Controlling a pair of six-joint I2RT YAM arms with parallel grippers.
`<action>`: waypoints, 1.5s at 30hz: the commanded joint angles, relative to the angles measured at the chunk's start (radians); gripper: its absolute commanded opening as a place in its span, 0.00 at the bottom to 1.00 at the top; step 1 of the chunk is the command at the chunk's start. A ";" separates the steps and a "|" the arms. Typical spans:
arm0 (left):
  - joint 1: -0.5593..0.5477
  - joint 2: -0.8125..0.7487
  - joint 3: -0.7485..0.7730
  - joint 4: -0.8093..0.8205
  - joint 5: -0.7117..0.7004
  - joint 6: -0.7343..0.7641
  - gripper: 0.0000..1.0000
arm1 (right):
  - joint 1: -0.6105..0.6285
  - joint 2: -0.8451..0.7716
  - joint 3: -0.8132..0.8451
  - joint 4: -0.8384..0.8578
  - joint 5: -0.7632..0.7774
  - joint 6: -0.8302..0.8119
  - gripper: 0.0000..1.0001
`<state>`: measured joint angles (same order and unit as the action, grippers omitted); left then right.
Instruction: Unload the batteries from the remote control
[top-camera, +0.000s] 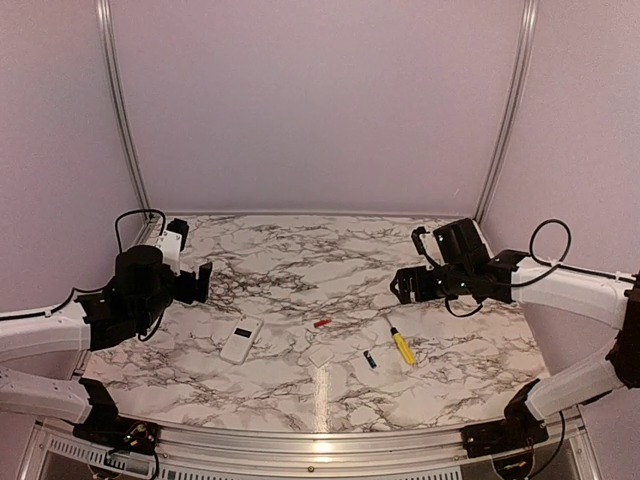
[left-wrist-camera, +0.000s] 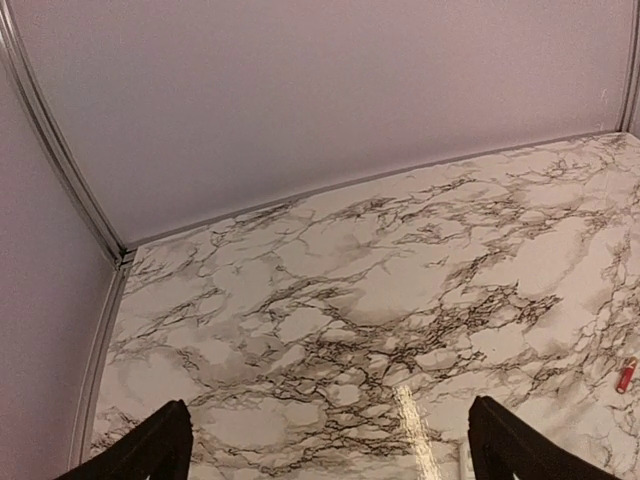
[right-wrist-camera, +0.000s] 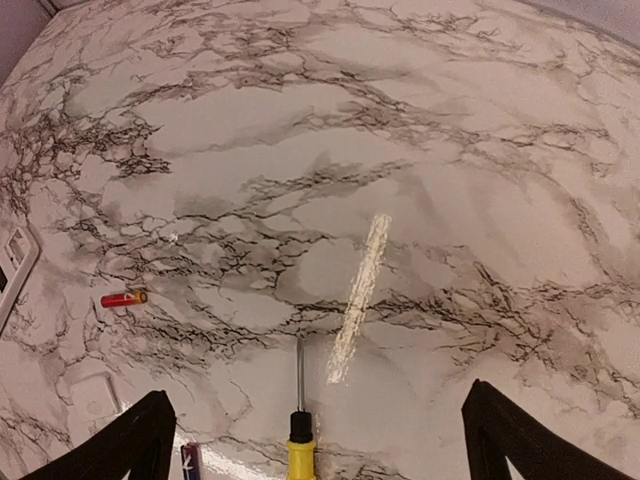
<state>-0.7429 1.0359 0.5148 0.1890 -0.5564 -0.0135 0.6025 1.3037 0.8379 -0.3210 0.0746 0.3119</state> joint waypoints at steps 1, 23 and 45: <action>0.092 -0.038 -0.018 0.005 0.005 0.109 0.99 | -0.080 -0.011 0.055 -0.065 -0.008 -0.084 0.99; 0.645 0.201 -0.109 0.394 0.357 0.038 0.99 | -0.288 -0.044 0.063 0.128 -0.054 -0.275 0.96; 0.737 0.461 -0.188 0.887 0.508 0.023 0.99 | -0.371 0.042 0.076 0.301 -0.101 -0.331 0.99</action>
<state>-0.0143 1.4914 0.3660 0.9535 -0.0696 0.0216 0.2432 1.3209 0.8673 -0.0227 -0.0360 -0.0551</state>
